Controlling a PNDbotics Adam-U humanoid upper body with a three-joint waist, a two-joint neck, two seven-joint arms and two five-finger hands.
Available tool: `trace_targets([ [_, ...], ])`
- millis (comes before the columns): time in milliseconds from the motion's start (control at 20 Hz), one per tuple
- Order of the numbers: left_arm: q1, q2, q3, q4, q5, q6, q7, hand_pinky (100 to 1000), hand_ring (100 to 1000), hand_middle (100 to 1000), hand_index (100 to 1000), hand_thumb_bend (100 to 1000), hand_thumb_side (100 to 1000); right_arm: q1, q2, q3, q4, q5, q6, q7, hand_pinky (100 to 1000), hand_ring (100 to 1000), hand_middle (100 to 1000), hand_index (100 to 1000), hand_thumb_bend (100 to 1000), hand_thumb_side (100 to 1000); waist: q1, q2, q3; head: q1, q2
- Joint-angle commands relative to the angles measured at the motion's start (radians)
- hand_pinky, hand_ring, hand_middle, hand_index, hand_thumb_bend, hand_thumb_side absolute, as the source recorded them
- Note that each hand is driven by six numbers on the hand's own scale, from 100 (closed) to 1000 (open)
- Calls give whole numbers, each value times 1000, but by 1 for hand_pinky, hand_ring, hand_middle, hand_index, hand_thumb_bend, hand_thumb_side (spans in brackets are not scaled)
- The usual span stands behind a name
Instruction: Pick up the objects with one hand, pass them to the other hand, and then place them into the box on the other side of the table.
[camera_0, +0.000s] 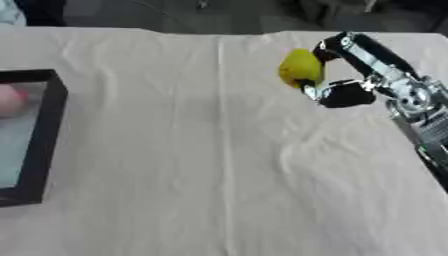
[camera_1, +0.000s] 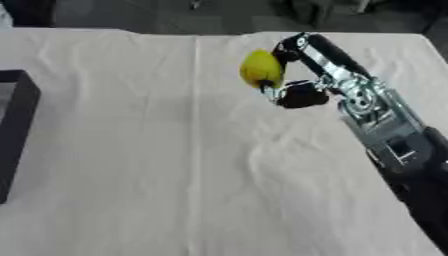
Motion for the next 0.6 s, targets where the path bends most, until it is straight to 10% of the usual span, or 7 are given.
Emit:
trace_targets([
  [50, -16, 31, 4, -35, 8, -19, 7, 657, 725, 762, 786, 247, 591, -5, 22, 13, -37, 10, 2, -63, 815, 663, 377, 517, 100, 100, 6, -19, -2, -7, -11],
  [600, -55, 40, -34, -114, 29, -48, -36, 654, 718, 759, 785, 247, 587, 2, 123, 77, -40, -91, -67, -144, 795, 643, 359, 507, 100, 100, 13, -21, -3, -3, -7],
])
